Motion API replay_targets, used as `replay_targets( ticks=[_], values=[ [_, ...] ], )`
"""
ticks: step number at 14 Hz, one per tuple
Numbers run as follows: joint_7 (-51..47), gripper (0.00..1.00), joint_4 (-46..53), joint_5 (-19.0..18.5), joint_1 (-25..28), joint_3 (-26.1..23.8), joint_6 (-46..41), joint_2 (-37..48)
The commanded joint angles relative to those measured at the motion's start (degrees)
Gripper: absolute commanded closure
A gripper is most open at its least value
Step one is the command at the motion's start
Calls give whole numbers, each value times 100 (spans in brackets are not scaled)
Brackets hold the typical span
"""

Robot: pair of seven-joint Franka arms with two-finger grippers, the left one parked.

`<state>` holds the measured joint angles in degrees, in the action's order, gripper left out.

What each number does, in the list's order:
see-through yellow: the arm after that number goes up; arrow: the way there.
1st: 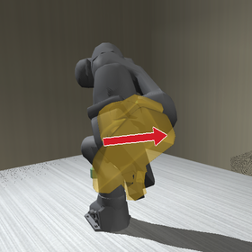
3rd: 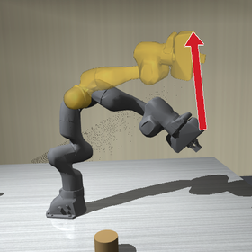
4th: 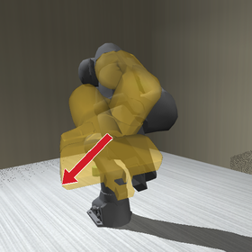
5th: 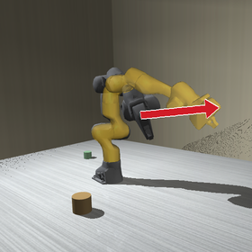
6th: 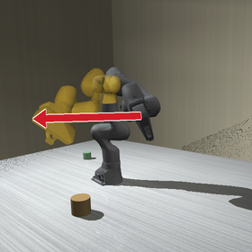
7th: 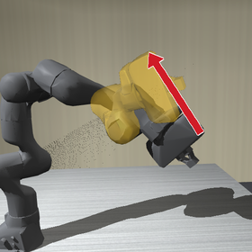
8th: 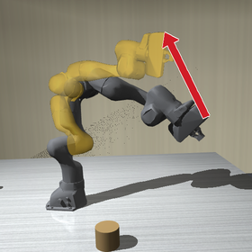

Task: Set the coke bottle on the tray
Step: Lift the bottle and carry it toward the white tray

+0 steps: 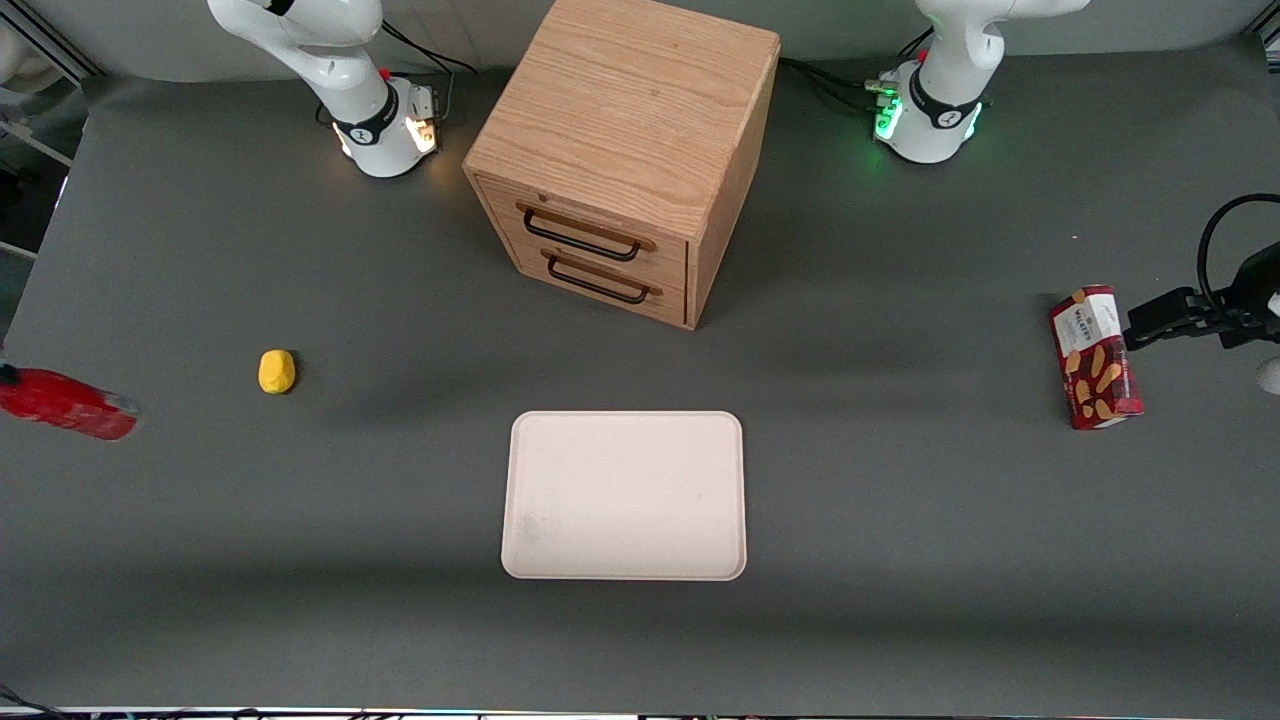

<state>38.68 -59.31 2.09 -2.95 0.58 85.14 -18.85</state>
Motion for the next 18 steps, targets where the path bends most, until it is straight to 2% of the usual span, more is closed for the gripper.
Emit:
replay_targets(
  ticks=[1,5,9,12,18],
  values=[
    [-1061,100,8,-42,749,109,-85,40],
    [-2810,100,60,-25,1743,109,46,-153],
    [-4391,100,87,-34,2447,65,503,-408],
    [-5395,100,87,-51,2764,39,688,-671],
    [-6144,100,17,-156,2949,48,1170,-1357]
  ],
)
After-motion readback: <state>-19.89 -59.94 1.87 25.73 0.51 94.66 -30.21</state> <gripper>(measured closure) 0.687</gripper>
